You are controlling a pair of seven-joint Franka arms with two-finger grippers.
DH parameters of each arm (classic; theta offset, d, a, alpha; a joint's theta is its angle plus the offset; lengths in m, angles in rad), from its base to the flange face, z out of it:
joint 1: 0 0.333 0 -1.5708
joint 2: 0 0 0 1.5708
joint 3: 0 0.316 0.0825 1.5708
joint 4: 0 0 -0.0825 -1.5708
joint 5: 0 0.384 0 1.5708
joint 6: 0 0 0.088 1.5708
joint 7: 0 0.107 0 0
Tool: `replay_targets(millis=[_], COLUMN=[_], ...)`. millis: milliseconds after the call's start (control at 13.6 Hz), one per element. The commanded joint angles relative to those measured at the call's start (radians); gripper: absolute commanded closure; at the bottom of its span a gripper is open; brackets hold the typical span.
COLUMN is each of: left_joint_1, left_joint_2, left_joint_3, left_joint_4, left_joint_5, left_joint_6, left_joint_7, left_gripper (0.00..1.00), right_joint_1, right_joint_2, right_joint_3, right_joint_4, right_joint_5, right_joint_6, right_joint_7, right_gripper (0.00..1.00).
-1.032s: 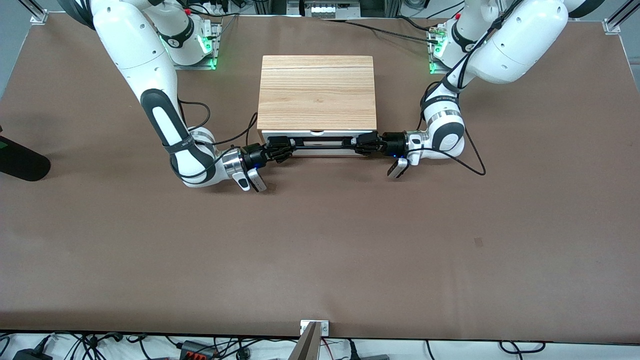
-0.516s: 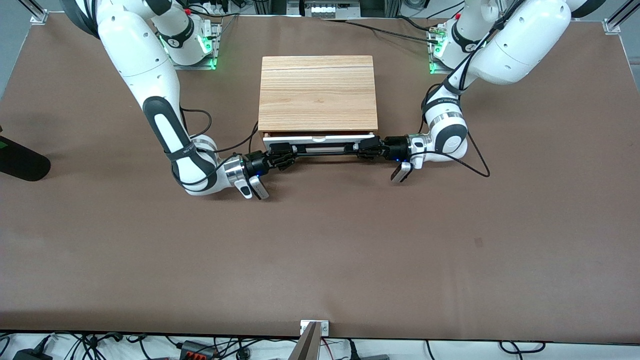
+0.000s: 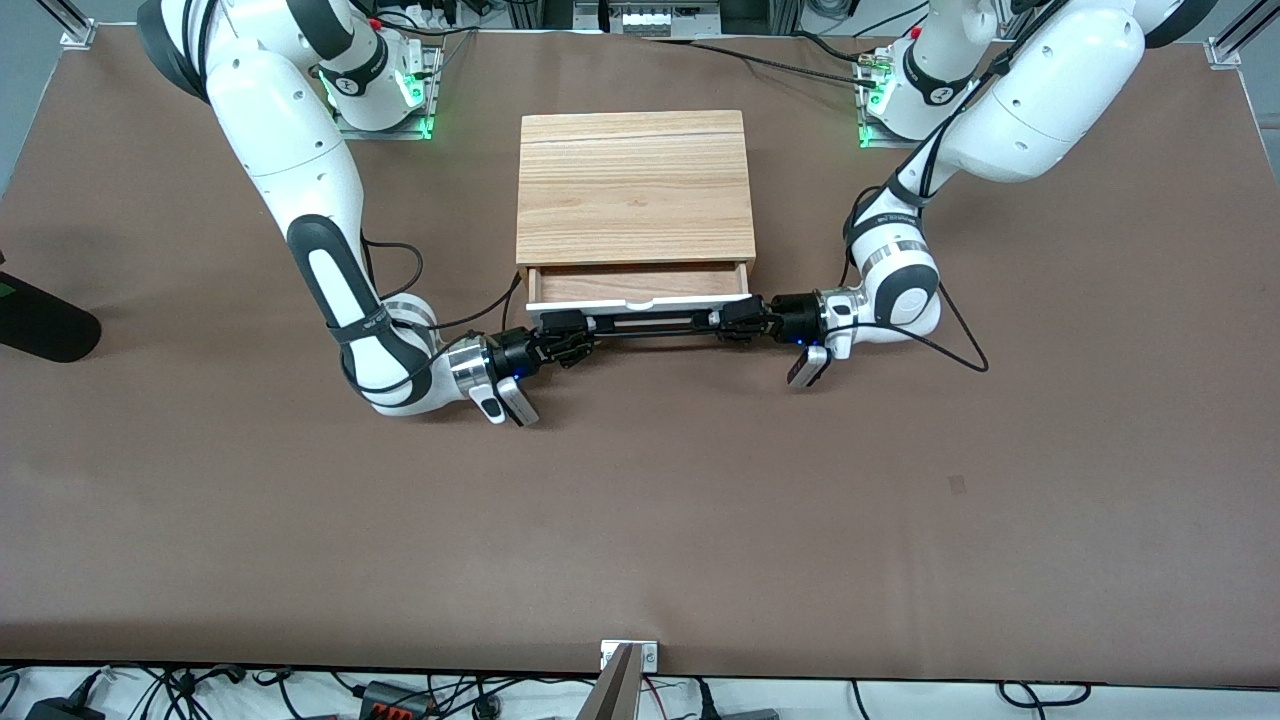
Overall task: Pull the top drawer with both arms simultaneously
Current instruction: 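Pull the handle outward with both grippers to slide the drawer open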
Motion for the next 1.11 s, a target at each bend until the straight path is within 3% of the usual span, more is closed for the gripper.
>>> replay_targets(millis=[0,147,737,811,885,1032], left_joint_1=[0.005,-0.005,-0.008,-0.008,-0.008,-0.008], left_joint_2=[0.046,0.049,0.057,0.057,0.055,0.054], left_joint_3=[0.001,0.031,0.038,0.038,0.038,0.038], left_joint_4=[0.076,0.092,0.12,0.12,0.12,0.12], left_joint_5=[0.021,0.023,0.029,0.029,0.029,0.029], left_joint_6=[0.024,0.024,0.026,0.026,0.026,0.026], left_joint_7=[0.044,0.043,0.001,0.0,-0.009,-0.013], left_gripper=[0.93,0.93,0.92,0.92,0.89,0.79], right_joint_1=[-0.01,-0.012,-0.012,-0.012,-0.012,-0.019], right_joint_2=[0.061,0.064,0.089,0.089,0.086,0.083], right_joint_3=[-0.007,-0.014,-0.025,-0.025,-0.025,-0.024], right_joint_4=[0.063,0.092,0.127,0.127,0.127,0.127], right_joint_5=[0.021,0.021,0.019,0.022,0.025,0.024], right_joint_6=[0.069,0.084,0.098,0.098,0.1,0.094], right_joint_7=[-0.005,-0.002,-0.002,-0.002,0.009,0.036], right_gripper=[0.91,0.91,0.9,0.69,0.01,0.0])
